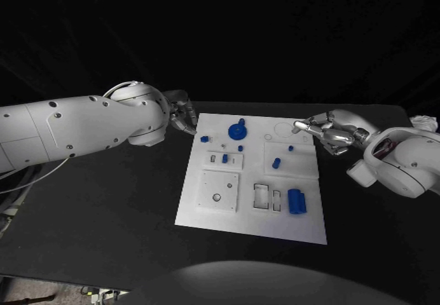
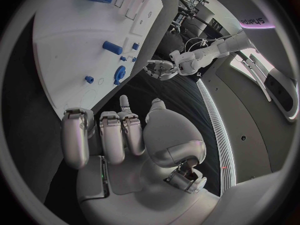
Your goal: Assemble the parts on the task board
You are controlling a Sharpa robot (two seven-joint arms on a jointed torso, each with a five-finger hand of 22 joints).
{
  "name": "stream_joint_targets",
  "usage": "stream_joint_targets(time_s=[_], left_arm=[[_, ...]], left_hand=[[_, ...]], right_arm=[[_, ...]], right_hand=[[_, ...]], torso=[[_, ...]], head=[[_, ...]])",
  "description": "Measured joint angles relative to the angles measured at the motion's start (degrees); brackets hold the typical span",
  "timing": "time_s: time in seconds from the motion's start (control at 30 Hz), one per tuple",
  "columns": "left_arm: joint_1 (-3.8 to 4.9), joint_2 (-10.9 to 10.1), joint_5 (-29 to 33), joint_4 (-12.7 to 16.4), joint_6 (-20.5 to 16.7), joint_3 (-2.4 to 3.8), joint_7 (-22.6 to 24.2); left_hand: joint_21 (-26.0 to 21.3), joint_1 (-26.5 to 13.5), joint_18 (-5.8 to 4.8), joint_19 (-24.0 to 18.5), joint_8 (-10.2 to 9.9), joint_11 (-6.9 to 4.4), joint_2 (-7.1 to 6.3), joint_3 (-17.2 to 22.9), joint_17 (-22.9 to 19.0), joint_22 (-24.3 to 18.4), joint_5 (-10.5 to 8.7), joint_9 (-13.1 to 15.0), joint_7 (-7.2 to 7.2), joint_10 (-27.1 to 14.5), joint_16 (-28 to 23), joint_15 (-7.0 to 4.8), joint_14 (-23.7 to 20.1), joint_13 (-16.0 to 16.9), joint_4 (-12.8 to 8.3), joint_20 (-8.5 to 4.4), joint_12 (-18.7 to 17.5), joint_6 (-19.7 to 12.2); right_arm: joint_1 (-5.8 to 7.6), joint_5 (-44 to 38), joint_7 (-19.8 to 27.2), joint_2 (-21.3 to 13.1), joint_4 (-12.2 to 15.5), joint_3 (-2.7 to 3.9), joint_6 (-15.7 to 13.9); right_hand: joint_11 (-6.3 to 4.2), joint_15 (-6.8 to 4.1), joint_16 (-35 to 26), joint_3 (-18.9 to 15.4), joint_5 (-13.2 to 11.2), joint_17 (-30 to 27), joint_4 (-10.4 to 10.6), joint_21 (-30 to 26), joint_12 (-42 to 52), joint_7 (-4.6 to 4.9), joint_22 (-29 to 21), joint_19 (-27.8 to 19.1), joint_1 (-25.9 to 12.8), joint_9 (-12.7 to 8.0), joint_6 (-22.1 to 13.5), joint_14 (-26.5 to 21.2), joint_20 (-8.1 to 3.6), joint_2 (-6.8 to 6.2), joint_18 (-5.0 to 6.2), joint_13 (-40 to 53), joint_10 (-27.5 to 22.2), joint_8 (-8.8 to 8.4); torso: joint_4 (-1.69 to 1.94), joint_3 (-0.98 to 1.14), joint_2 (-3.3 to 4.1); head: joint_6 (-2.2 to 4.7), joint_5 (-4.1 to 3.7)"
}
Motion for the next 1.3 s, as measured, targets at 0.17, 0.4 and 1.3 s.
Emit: stream_joint_targets(time_s=[0.17, 0.4, 1.3], left_arm=[[-1.25, 0.0, -4.1, -0.51, -0.55, 0.01, 2.82], [-2.87, 0.93, -6.94, -1.92, -2.4, -0.01, 5.49], [-5.8, 3.49, -9.37, -4.29, -6.03, 0.0, 9.33]], left_hand=[[0.0, -1.58, 0.0, -0.02, -1.59, 0.0, -0.46, 0.0, 0.0, 0.04, 0.92, -2.43, 0.51, 0.0, 0.0, 0.0, 0.0, 0.0, 0.0, 0.36, 0.0, 0.95], [0.0, -2.17, 0.0, 0.01, -2.91, 0.4, -0.34, 0.0, -0.01, 0.05, 1.52, -4.33, 0.58, 0.01, 0.0, 0.18, -0.19, 0.0, 0.0, 0.39, 0.0, 1.02], [-0.09, -2.17, 0.0, 0.02, -3.13, 0.6, -0.34, 0.0, 0.04, 0.03, 1.98, -5.75, 1.1, -0.19, 0.0, 0.59, -0.19, 0.0, 0.0, 0.8, 0.0, 2.54]], right_arm=[[-0.02, 0.01, 0.03, -0.06, 0.02, 0.0, 0.01], [-0.04, 0.02, 0.06, -0.07, 0.07, 0.0, 0.04], [-0.13, 0.05, -0.04, 0.1, -0.16, 0.0, 0.58]], right_hand=[[0.06, 0.0, 0.0, 0.0, 0.0, 0.0, 0.0, 0.0, 0.0, -0.2, 0.0, 0.0, 0.71, 0.0, -0.2, 0.0, 0.0, -0.21, 0.0, 0.02, 0.05, -0.22], [0.09, 0.0, 0.0, 0.17, 0.0, 0.0, -0.17, 0.0, 0.07, -0.01, -0.01, 0.0, 1.04, 0.06, -0.39, 0.0, 0.0, -0.11, 0.0, 0.06, 0.07, -0.22], [-0.02, 0.0, 0.0, 0.17, 0.0, 0.03, -0.17, -0.26, -0.03, -0.01, -0.02, -0.22, 1.46, 0.18, -0.39, 0.0, -0.21, 0.04, -0.01, 0.01, 0.21, -0.21]], torso=[[-0.01, -0.02, -0.01], [-0.02, -0.02, 0.0], [-0.08, 0.02, 0.01]], head=[[0.0, 0.17], [0.0, 0.24], [0.0, 0.47]])
